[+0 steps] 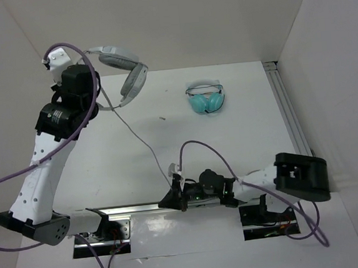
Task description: Wrap the headphones
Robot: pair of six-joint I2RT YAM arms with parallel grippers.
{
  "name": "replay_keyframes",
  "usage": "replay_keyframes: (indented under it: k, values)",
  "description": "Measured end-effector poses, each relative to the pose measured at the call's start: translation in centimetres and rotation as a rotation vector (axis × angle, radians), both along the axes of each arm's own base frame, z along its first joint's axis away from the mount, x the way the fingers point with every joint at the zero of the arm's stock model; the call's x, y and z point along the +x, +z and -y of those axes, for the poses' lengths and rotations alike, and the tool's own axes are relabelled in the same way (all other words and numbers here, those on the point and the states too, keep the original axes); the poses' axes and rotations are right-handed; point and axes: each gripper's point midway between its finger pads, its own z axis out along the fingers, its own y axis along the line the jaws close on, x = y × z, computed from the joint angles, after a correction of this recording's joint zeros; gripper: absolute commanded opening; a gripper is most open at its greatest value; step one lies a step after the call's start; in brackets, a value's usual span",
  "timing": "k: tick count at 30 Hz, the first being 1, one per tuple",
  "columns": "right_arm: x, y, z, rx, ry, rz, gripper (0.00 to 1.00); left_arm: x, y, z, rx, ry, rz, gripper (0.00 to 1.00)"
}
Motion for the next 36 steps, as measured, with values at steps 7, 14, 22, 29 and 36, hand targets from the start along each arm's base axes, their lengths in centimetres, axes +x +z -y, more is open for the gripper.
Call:
replay_keyframes:
  k: [7,14,22,29,36]
  values:
    - [-5.8,10.4,-0.2,0.111,0.058,0.173,0.00,0.1,-8.1,-1.1,0.124,0.078,-0.184,0.00]
    - [-3.6,20.7,1.3,0.105,-0.155,0.341,0.00,-0.3,-12.7,1.2,0.198,-0.055,-0.333,0.00]
    - [3.4,22.5,3.2,-0.217,-0.497,0.549,0.00,-2.6,-16.8,10.5,0.390,-0.459,-0.478,0.00]
    - [8.6,23.7,7.6,-0.464,-0.784,0.724,0.00,-6.0,-20.1,12.4,0.484,-0.594,-0.588,0.00]
    - [13.0,27.6,14.0,-0.452,-1.029,0.743,0.00,-10.0,-19.5,13.2,0.475,-0.740,-0.550,0.00]
